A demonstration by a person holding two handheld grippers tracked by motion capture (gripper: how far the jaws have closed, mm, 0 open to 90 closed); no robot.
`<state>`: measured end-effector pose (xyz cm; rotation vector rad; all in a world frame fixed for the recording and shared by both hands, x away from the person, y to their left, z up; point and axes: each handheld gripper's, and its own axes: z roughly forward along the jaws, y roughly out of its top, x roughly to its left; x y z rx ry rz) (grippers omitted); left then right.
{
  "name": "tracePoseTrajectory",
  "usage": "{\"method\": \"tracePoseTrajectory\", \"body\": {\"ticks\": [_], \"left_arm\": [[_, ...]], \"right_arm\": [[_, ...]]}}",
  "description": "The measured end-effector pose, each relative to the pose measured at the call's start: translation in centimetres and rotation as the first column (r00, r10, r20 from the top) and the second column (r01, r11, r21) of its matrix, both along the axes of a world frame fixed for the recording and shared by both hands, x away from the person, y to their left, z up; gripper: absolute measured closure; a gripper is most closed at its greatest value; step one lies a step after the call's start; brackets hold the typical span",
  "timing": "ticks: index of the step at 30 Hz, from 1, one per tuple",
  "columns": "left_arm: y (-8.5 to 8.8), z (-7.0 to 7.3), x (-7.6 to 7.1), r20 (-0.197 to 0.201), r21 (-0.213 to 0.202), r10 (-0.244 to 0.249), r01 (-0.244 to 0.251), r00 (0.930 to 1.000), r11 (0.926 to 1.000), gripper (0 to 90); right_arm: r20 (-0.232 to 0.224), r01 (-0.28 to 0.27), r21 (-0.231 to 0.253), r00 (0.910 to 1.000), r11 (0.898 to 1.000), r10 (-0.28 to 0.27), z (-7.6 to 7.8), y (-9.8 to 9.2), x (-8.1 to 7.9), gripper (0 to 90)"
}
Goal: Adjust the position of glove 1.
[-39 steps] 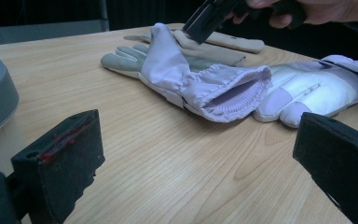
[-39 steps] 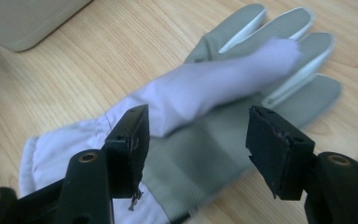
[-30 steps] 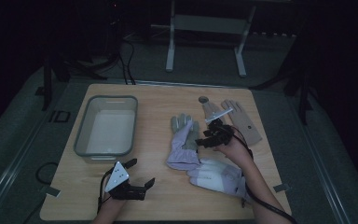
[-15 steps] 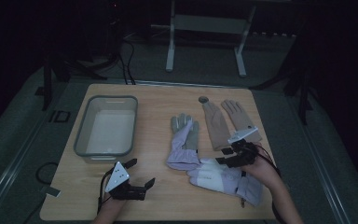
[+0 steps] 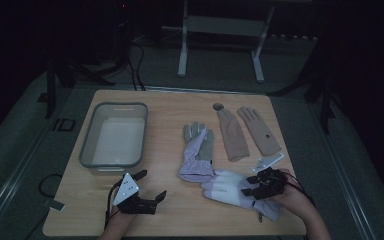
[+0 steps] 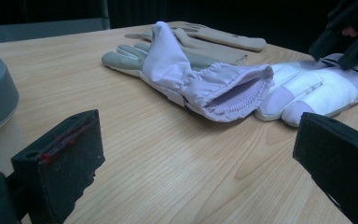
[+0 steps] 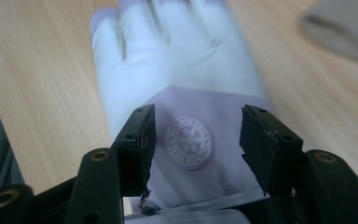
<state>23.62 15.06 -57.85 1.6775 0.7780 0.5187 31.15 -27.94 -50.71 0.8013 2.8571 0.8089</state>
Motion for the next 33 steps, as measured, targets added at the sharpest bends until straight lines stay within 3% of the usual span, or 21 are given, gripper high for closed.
{"method": "tracePoseTrajectory", "body": {"ticks": [2, 4, 8, 13, 16, 19, 21, 22, 24, 27, 28, 29, 30, 31, 33], "left_arm": [[0.0, 0.0, 0.0, -0.001, 0.005, 0.004, -0.004, 1.0, 1.0, 1.9], [0.0, 0.0, 0.0, 0.003, 0.009, 0.003, -0.003, 1.0, 1.0, 1.9], [0.0, 0.0, -0.1, 0.005, -0.001, 0.003, -0.003, 1.0, 1.0, 1.8], [0.0, 0.0, -0.1, 0.005, -0.004, 0.007, -0.007, 1.0, 1.0, 1.8], [0.0, 0.0, 0.0, 0.003, -0.004, 0.007, -0.007, 1.0, 1.0, 1.9], [0.0, 0.0, 0.0, 0.003, -0.005, 0.008, -0.008, 1.0, 1.0, 1.9], [0.0, 0.0, 0.0, 0.004, -0.005, 0.009, -0.009, 1.0, 0.9999, 1.9], [0.0, 0.0, 0.0, 0.003, -0.004, 0.009, -0.009, 1.0, 1.0, 1.9], [0.0, 0.0, 0.0, 0.001, -0.005, 0.01, -0.01, 0.9999, 0.9999, 1.9], [0.0, 0.0, 0.0, 0.003, -0.003, 0.011, -0.011, 0.9999, 0.9999, 1.9], [0.0, 0.0, 0.0, 0.003, -0.001, 0.011, -0.011, 0.9999, 0.9999, 1.9], [0.0, 0.0, 0.0, 0.003, -0.001, 0.011, -0.011, 0.9999, 0.9999, 1.9], [0.0, 0.0, 0.0, 0.003, -0.002, 0.01, -0.01, 0.9999, 0.9999, 1.9], [0.0, 0.0, 0.0, 0.002, -0.002, 0.008, -0.008, 1.0, 1.0, 1.9], [0.0, 0.0, 0.1, -0.001, -0.003, 0.007, -0.007, 1.0, 1.0, 1.8]], "right_arm": [[-0.022, -0.005, -0.029, 0.9998, 1.0, 0.004, -0.5, 0.2, 0.1, 49.1], [-0.062, -0.006, -0.101, 0.9981, 0.995, 0.0, -1.5, 0.5, 0.4, 50.5], [-0.053, -0.011, -0.116, 0.9986, 0.993, 0.005, -1.7, 0.7, 0.0, 62.0], [-0.022, 0.02, -0.087, 0.9995, 0.996, -0.022, -1.3, 0.5, -1.0, 68.8], [0.023, 0.046, -0.069, 0.9987, 0.997, -0.045, -0.7, -0.2, -2.0, 72.9], [0.064, 0.099, -0.047, 0.9934, 0.994, -0.096, 0.1, -1.0, -3.1, 74.9], [0.068, 0.147, -0.001, 0.9868, 0.989, -0.147, 0.8, -1.8, -3.6, 75.3], [0.071, 0.182, 0.029, 0.9805, 0.983, -0.183, 1.2, -2.2, -3.7, 75.7], [0.095, 0.268, 0.071, 0.9571, 0.961, -0.274, 1.9, -2.9, -3.6, 75.9], [0.136, 0.406, 0.13, 0.8965, 0.905, -0.422, 2.5, -3.7, -2.5, 75.7], [0.161, 0.436, 0.134, 0.8765, 0.89, -0.454, 2.6, -3.8, -2.0, 75.4], [0.161, 0.436, 0.134, 0.8765, 0.89, -0.454, 2.6, -3.8, -2.0, 75.4], [0.19, 0.466, 0.13, 0.8546, 0.875, -0.483, 2.6, -3.8, -1.2, 75.0], [0.172, 0.514, 0.147, 0.8284, 0.845, -0.533, 2.4, -3.9, 0.0, 74.9], [0.151, 0.551, 0.154, 0.807, 0.82, -0.571, 2.1, -3.8, 1.4, 74.6]]}}
